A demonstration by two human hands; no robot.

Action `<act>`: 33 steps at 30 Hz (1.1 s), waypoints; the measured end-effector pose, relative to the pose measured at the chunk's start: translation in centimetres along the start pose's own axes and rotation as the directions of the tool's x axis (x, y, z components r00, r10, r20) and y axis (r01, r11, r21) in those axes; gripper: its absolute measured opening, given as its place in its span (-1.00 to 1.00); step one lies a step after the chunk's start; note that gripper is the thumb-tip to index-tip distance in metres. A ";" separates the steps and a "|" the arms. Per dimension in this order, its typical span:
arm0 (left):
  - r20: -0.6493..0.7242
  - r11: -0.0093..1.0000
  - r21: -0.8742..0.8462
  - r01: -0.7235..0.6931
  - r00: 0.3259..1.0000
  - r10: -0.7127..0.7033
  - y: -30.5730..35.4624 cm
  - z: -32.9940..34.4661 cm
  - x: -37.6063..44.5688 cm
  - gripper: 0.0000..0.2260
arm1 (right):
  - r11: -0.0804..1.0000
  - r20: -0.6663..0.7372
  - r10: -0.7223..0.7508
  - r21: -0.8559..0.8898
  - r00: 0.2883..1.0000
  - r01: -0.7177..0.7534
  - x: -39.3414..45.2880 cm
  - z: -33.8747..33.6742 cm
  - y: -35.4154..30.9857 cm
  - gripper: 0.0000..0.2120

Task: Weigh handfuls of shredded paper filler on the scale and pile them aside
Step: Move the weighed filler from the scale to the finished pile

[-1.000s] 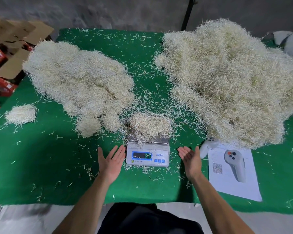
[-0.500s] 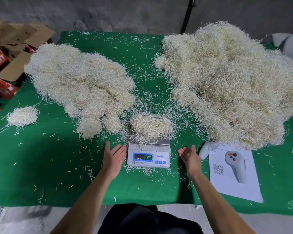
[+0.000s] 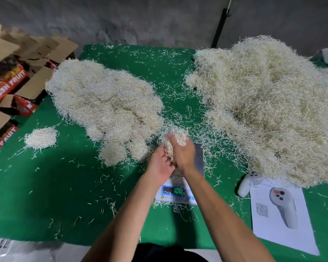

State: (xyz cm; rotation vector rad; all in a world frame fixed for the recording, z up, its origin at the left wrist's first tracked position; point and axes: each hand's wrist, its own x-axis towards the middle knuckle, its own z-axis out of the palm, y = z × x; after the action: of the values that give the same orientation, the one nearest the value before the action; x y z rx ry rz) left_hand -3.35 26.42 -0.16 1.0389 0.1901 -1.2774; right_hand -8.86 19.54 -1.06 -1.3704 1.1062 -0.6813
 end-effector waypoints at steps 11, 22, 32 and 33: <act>-0.134 0.952 0.230 -0.201 0.962 0.236 11.3 -2.5 -1.8 -0.70 | 0.989 0.321 -0.148 0.052 0.935 0.139 -1.7 10.2 -6.4 -0.64; -0.053 0.940 0.341 -0.015 0.998 0.036 18.9 -6.3 0.3 -0.62 | 0.763 0.447 -0.472 -0.223 0.759 0.606 2.5 17.2 -9.0 -0.64; -0.148 0.962 0.267 0.051 0.989 -0.011 23.4 -8.2 1.9 -0.74 | 0.573 0.570 -0.539 -0.291 0.619 0.766 4.5 21.5 -7.1 -0.54; -0.075 0.966 0.241 0.087 0.995 -0.071 23.3 -8.8 2.3 -0.71 | 0.530 0.572 -0.572 -0.289 0.588 0.797 5.9 21.5 -7.3 -0.58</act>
State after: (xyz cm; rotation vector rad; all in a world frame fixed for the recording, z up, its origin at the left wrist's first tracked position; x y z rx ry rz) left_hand 20.76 29.51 5.75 1.2964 0.1267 -1.3636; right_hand 14.29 22.04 1.69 -2.3892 0.3212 -0.6149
